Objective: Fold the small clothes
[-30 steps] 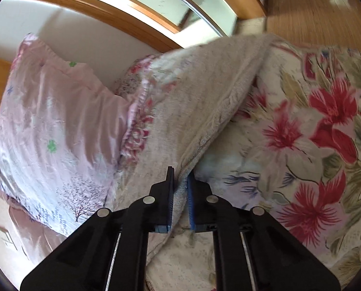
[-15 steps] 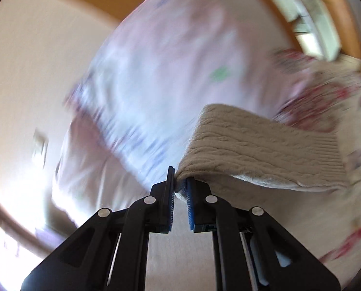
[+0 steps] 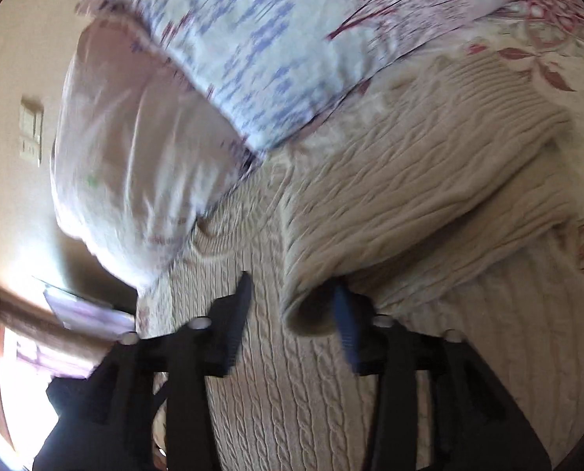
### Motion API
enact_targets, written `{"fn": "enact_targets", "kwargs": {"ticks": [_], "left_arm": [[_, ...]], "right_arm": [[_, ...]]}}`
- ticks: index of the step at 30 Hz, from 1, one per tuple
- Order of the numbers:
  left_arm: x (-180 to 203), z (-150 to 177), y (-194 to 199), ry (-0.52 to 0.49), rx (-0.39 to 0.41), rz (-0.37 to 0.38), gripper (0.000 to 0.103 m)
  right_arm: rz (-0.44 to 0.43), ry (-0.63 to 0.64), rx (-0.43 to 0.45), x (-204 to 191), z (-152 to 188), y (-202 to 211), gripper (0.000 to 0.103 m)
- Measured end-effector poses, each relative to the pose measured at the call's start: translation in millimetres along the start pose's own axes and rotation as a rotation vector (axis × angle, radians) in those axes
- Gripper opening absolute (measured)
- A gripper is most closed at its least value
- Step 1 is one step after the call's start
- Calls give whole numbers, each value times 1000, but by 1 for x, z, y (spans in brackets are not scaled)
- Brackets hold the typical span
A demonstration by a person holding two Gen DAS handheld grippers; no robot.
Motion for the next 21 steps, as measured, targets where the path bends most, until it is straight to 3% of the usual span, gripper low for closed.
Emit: {"fn": "enact_targets", "kwargs": {"ticks": [7, 11, 14, 18, 21], "left_arm": [[-7, -3, 3, -2, -6, -1, 101], [-16, -7, 6, 5, 3, -10, 101], [-24, -11, 8, 18, 10, -18, 101], [-34, -17, 12, 45, 25, -15, 101], [-39, -23, 14, 80, 33, 15, 98]], "right_arm": [[76, -223, 136, 56, -47, 18, 47], [175, -180, 181, 60, -62, 20, 17], [207, -95, 207, 47, -67, 21, 10], [133, 64, 221, -13, -70, 14, 10], [47, 215, 154, -74, -58, -13, 10]]}}
Point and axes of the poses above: each gripper's, at about its wrist camera, not at the fingertips, and y roughly against the way its jaws point, x to its right, z to its underside, the point moved 6 cm from there along -y, roughly the way its jaws point, and after that the axes turned 8 degrees about y, right-handed, at the moved point
